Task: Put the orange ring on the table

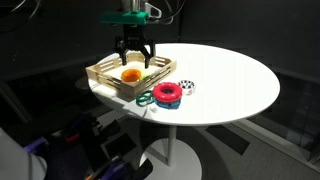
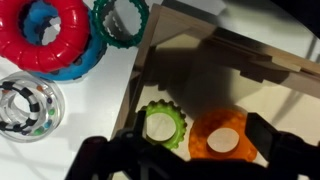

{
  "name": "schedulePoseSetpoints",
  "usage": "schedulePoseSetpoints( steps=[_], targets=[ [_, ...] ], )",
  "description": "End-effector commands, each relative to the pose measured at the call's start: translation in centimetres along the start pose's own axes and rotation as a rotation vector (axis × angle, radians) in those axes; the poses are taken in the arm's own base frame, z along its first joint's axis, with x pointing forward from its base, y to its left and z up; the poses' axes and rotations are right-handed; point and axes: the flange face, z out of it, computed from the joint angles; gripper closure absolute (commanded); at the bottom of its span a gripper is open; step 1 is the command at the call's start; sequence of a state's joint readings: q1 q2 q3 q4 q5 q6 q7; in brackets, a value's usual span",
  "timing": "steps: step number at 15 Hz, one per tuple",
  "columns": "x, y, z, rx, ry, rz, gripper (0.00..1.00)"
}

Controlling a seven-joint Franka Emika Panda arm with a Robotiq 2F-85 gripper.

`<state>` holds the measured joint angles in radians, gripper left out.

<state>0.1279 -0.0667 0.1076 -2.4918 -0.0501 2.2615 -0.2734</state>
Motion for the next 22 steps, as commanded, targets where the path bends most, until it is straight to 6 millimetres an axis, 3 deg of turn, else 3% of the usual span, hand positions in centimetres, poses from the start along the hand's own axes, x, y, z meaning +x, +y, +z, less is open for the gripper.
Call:
schedulePoseSetpoints(
  steps=[1,11,22],
  targets=[
    [1.2,-0.8,0.3,-0.03,0.035,-0.01,0.0],
    [3.1,-1.7,3.0,-0.067,0.087,-0.099,0.0],
    [4.3,-2.8,3.4,-0.067,0.126,-0.376,0.0]
  ],
)
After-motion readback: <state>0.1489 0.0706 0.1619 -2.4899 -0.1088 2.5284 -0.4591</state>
